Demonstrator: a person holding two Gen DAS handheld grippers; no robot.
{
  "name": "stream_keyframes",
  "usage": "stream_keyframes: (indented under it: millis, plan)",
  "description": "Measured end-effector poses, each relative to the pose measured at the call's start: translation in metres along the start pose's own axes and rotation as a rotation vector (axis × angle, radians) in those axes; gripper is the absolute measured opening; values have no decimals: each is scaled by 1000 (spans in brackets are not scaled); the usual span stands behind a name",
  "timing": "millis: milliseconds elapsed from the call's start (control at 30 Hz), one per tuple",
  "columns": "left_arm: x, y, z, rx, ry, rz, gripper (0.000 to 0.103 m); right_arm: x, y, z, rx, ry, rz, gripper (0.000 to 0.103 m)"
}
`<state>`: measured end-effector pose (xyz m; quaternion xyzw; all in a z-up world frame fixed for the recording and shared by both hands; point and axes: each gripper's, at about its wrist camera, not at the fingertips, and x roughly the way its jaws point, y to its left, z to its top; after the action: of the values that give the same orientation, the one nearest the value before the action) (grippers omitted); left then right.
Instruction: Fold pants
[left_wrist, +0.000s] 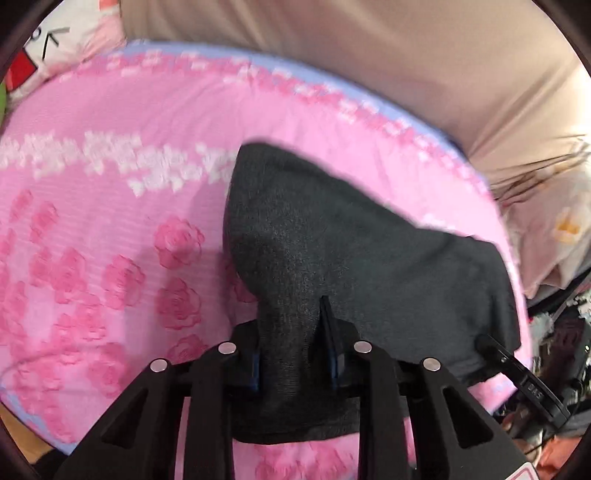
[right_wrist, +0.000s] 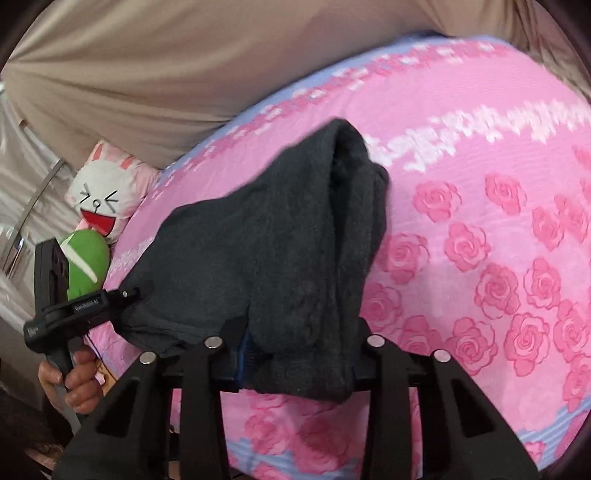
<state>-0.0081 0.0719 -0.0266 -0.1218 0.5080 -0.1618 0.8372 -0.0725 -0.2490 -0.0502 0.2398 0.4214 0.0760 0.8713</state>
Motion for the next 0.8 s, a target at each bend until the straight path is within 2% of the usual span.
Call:
stream_keyframes:
  millis: [67,100,133,167,200,267,333,467,500,567,667,733,767,800]
  plan:
    - [-26,-3,-5,31,2,40,23,-21,13,-3,1,-2,85,34]
    - [-32,-5,-7,50,17,57,28,-28,18,-6,-4,5,106,39]
    - [-35,-2,-11,60,44,75,32,-33,23,-13,-20,18,93,43]
    - [-34,2,-15,58,65,90,40,-33,26,-19,-44,30,57,52]
    - [-29,3,-18,61,76,108,56,-30,27,-29,-74,49,-13,63]
    - [-24,5,-26,66,76,147,69,-24,24,-41,-85,69,-62,66]
    - [-19,4,-33,67,87,154,75,-21,16,-47,-49,78,-58,66]
    - [-6,-1,-39,89,109,185,83,-17,3,-46,20,61,-42,74]
    - [-2,2,-42,75,117,191,83,-14,1,-47,34,66,-27,79]
    - [4,15,-44,3,129,156,86,-11,2,-48,38,51,-7,85]
    - [2,13,-49,19,84,141,85,-7,10,-49,34,48,10,87]
    - [1,7,-52,50,71,125,75,-2,14,-50,19,40,33,87]
    - [2,1,-52,79,76,127,56,-1,14,-51,16,33,36,82]
    - [1,-1,-51,82,78,118,40,2,16,-50,8,20,20,66]
